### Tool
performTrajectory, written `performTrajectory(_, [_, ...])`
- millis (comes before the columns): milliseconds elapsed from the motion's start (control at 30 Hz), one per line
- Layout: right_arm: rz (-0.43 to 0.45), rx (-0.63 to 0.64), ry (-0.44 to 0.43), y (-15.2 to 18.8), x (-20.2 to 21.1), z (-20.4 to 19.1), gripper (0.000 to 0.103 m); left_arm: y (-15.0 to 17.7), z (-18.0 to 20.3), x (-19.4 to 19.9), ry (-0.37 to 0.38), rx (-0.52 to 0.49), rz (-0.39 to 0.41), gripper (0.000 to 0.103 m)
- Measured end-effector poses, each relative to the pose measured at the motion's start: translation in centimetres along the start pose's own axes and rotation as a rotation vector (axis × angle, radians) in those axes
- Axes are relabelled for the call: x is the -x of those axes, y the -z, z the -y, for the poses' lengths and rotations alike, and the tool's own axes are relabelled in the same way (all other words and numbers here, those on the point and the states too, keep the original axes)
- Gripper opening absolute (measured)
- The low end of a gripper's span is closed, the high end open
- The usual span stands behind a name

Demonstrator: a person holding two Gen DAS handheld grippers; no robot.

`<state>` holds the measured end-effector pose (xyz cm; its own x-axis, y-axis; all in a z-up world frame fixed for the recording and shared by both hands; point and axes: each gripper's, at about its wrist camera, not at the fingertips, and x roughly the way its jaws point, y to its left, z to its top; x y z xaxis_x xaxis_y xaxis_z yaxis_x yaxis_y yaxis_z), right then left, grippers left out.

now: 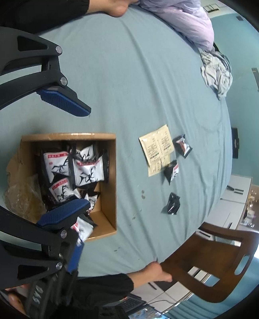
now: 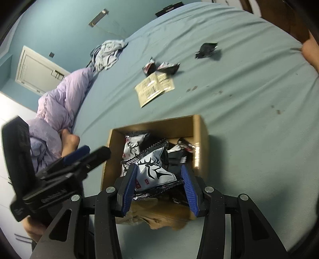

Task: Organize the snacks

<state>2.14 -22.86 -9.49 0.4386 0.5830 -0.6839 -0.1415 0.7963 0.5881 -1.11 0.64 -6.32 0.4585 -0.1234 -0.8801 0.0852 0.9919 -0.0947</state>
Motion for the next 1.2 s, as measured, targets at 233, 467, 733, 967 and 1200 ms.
performTrajectory(233, [0.008, 0.032, 0.019, 0.1, -1.2, -1.0, 0.046, 0.1, -0.7, -0.3, -0.003, 0.006, -0.02, 0.086])
performTrajectory(467, [0.033, -0.015, 0.015, -0.3, 0.9, -0.5, 0.07, -0.3, -1.6, 0.7, 0.036, 0.066, 0.015, 0.086])
performTrajectory(733, [0.146, -0.112, 0.031, -1.2, 4.7, 2.0, 0.077, -0.8, -1.0, 0.9, 0.033, 0.029, 0.007, 0.086])
performTrajectory(967, [0.138, -0.165, 0.101, -0.8, 5.3, 4.2, 0.077, -0.7, -1.0, 0.5, 0.034, 0.018, -0.021, 0.086])
performTrajectory(1200, [0.12, -0.225, 0.117, -0.8, 4.8, 5.4, 0.077, -0.5, -1.1, -0.2, 0.03, 0.024, -0.039, 0.086])
